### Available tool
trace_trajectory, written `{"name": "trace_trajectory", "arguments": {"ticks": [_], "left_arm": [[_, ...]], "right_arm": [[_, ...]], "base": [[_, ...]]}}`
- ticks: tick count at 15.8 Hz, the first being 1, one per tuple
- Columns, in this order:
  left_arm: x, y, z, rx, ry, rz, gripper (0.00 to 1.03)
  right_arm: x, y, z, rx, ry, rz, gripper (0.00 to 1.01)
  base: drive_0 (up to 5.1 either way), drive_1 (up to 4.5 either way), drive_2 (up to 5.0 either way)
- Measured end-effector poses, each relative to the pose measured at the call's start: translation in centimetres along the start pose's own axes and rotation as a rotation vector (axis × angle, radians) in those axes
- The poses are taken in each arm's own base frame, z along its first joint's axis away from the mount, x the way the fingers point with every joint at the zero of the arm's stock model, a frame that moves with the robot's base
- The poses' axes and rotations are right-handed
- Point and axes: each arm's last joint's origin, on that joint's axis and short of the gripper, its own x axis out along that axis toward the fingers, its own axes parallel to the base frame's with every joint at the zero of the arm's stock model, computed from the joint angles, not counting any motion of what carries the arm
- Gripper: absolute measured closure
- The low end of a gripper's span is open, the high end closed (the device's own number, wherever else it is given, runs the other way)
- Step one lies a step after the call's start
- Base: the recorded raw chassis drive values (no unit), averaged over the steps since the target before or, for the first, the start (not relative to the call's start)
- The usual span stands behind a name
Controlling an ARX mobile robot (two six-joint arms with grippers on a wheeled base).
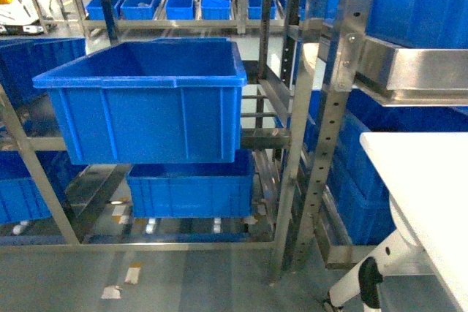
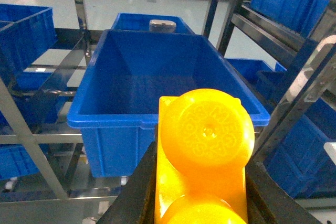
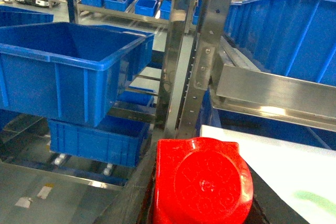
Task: Sort and place red and yellow blocks in left bins
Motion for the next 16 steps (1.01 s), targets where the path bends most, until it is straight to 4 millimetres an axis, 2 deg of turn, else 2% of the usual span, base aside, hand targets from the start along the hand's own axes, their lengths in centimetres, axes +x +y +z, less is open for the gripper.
{"name": "trace_trajectory", "arguments": {"ticks": [16], "left_arm": [[0.0,0.0,-0.01,0.0,0.002,0.0,0.76]], "right_arm": [[0.0,0.0,0.04,0.0,-0.004,0.0,0.74]], "base": [[-5.0,2.43,2.4]]}}
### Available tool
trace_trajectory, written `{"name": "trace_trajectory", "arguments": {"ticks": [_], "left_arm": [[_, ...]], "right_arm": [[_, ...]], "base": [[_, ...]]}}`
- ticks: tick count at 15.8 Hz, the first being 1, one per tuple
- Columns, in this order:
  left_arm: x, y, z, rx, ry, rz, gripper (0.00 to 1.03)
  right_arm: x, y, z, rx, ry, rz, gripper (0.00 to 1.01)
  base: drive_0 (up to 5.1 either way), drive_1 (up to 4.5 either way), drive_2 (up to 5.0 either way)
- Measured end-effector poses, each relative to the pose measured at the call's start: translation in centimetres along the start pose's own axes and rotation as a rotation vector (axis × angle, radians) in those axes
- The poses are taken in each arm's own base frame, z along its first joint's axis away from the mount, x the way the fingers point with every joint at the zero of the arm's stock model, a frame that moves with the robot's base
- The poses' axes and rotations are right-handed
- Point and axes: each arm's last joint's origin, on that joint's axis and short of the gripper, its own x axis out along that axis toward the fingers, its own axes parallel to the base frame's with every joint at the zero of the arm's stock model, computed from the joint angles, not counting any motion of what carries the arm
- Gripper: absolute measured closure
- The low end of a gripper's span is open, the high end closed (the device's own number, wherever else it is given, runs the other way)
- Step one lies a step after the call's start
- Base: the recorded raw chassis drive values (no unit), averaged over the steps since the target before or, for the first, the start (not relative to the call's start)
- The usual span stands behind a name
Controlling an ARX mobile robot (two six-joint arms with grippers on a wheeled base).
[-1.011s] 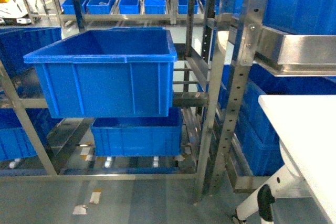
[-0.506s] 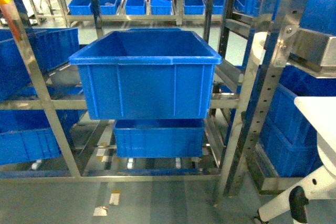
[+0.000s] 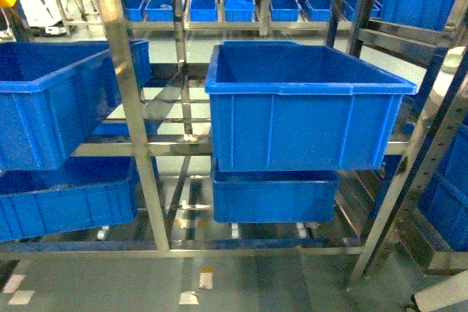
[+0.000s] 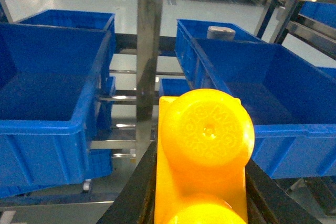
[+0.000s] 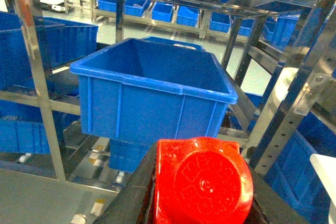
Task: Sort and place red and yellow blocks in left bins
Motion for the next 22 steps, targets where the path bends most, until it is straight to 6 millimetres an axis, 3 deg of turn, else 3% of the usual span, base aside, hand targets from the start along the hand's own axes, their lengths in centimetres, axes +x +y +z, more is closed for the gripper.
{"name": "trace_trajectory", "arguments": {"ticks": [10,15,22], "left_arm": [[0.02,0.4,0.06,-0.003,-0.003,0.021,0.76],[-0.21,-0.05,0.27,-0.002,-0.016,-0.004,0.76],[-0.19,-0.01,0.17,-0.001,-0.008,-0.001,0.76]], "right_arm": [[0.0,0.12,0.04,0.0,-0.003,0.012,0.74],[-0.03,0.08,0.08,0.0,-0.007,0.005,0.74],[-0.02,0.1,-0.02,0.0,0.002,0.006,0.74]], "base": [[-5.0,2.39,2.4],[-0.4,-0.39,-0.4],[0.0,4.36,-4.3]]}}
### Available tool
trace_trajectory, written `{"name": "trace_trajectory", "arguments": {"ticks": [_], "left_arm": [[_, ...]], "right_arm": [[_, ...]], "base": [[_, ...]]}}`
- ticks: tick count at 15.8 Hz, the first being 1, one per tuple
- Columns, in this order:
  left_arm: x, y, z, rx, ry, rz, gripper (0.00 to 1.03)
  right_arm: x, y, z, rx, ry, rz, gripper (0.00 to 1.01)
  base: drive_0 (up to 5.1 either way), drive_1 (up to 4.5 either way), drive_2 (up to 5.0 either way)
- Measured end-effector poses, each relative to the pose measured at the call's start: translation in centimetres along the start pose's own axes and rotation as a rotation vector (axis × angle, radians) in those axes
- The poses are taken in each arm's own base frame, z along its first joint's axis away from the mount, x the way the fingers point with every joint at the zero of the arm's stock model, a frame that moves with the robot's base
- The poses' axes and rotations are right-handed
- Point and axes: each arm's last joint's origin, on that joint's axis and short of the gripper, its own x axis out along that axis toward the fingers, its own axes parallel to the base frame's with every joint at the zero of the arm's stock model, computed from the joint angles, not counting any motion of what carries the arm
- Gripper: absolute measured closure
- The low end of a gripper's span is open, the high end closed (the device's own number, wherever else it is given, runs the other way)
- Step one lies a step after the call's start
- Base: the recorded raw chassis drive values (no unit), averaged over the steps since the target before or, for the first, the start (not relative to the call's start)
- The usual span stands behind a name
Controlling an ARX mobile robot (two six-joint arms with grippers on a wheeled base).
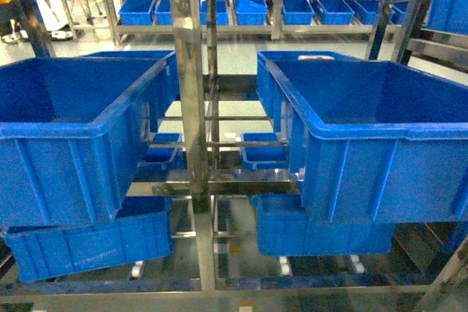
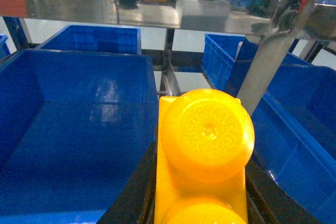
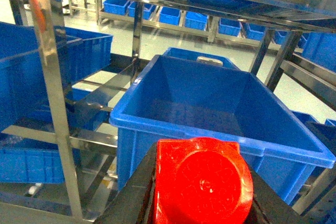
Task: Sort and place red and yellow blocks in left bins
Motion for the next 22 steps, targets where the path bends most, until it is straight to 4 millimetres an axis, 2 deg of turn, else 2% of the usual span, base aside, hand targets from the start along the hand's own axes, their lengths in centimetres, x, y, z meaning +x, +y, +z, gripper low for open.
{"name": "trace_trajectory", "arguments": {"ticks": [13,15,18,20,22], "left_arm": [[0.2,0.0,-0.2,0.001,0.009,0.002,0.76],[0.2,0.0,-0.2,0.001,0.009,0.002,0.76],[0.2,0.0,-0.2,0.001,0.009,0.001,0.76],[0.2,0.0,-0.2,0.001,0.008,0.001,0.76],[0.2,0.0,-0.2,0.001,0.009,0.001,0.76]], "right_arm": [[0.0,0.0,0.0,0.0,0.0,0.0,0.74],[0.6,-0.3,-0.3,-0.005,0.002,0.007,0.74],[3.8,-1.7,-1.2,-0.001,0.053,0.0,0.74],[6.9,-3.1,-1.4,0.009,0.089,-0.002,0.74],[10.4,-4.5,-1.8,0.012,0.12,0.013,0.74]], "base": [[0.0,4.36,-4.3],[0.0,4.36,-4.3],[0.0,4.36,-4.3],[0.0,4.36,-4.3],[0.0,0.0,0.0]]}}
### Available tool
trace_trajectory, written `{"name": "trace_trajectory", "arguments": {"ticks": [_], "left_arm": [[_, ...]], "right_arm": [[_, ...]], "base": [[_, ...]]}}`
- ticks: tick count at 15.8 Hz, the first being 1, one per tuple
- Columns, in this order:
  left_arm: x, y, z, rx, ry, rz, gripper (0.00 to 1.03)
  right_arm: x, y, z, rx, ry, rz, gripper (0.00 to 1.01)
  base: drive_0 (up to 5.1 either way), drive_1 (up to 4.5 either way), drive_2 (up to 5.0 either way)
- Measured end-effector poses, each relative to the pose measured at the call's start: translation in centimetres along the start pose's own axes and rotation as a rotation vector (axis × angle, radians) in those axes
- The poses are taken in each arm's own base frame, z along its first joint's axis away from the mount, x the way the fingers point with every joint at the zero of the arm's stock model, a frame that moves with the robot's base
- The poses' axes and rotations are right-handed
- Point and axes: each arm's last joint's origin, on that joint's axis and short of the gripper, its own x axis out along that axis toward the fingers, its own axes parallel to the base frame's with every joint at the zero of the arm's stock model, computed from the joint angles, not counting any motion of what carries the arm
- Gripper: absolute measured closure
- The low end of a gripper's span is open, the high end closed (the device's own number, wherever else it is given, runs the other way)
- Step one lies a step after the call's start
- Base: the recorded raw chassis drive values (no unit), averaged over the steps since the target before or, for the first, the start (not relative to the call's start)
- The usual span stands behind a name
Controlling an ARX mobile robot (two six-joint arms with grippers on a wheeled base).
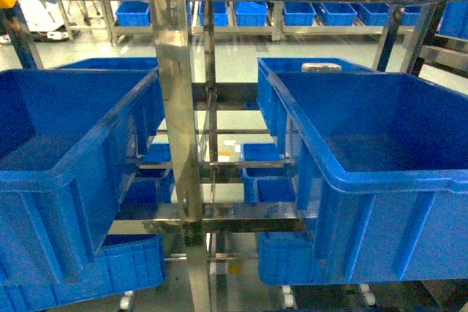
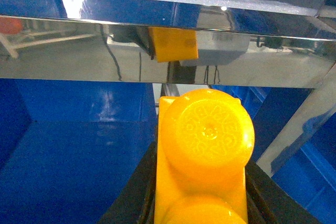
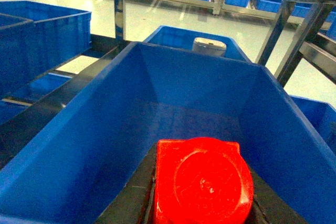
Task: Sort and place red and yellow blocks in left bins
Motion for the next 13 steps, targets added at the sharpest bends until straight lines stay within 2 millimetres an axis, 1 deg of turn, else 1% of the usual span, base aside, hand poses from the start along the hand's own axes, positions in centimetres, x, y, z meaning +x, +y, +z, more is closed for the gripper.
{"name": "trace_trajectory", "arguments": {"ticks": [1,2,4,5,6,8,11,12,13], "left_arm": [[0.0,0.0,0.0,0.0,0.0,0.0,0.76],[0.0,0.0,0.0,0.0,0.0,0.0,0.76],[0.0,0.0,0.0,0.0,0.0,0.0,0.76],[0.0,0.0,0.0,0.0,0.0,0.0,0.76],[0.0,0.0,0.0,0.0,0.0,0.0,0.76],[0.0,0.0,0.0,0.0,0.0,0.0,0.76],[0.0,0.0,0.0,0.0,0.0,0.001,0.76],[0.0,0.0,0.0,0.0,0.0,0.0,0.76],[0.0,0.0,0.0,0.0,-0.001,0.001,0.76]], "right_arm": [[1.4,-0.6,0.0,0.005,0.025,0.001,0.74],[2.2,-0.7,0.1,0.005,0.032,0.008,0.74],[4.8,-1.6,0.7,0.0,0.032,0.014,0.74],[6.4,-2.1,0.7,0.015,0.063,0.021,0.74],[7.8,-2.5,0.1,0.029,0.106,0.028,0.74],[11.1,-3.1,-2.1,0.068,0.219,0.059,0.74],[13.4,-3.0,-4.7,0.073,0.286,0.119,0.74],[13.7,-3.0,-5.1,0.076,0.304,0.132,0.74],[14.0,-3.0,-5.0,0.073,0.311,0.141,0.74]], "base": [[0.0,0.0,0.0],[0.0,0.0,0.0],[0.0,0.0,0.0],[0.0,0.0,0.0],[0.0,0.0,0.0],[0.0,0.0,0.0],[0.0,0.0,0.0],[0.0,0.0,0.0],[0.0,0.0,0.0]]}}
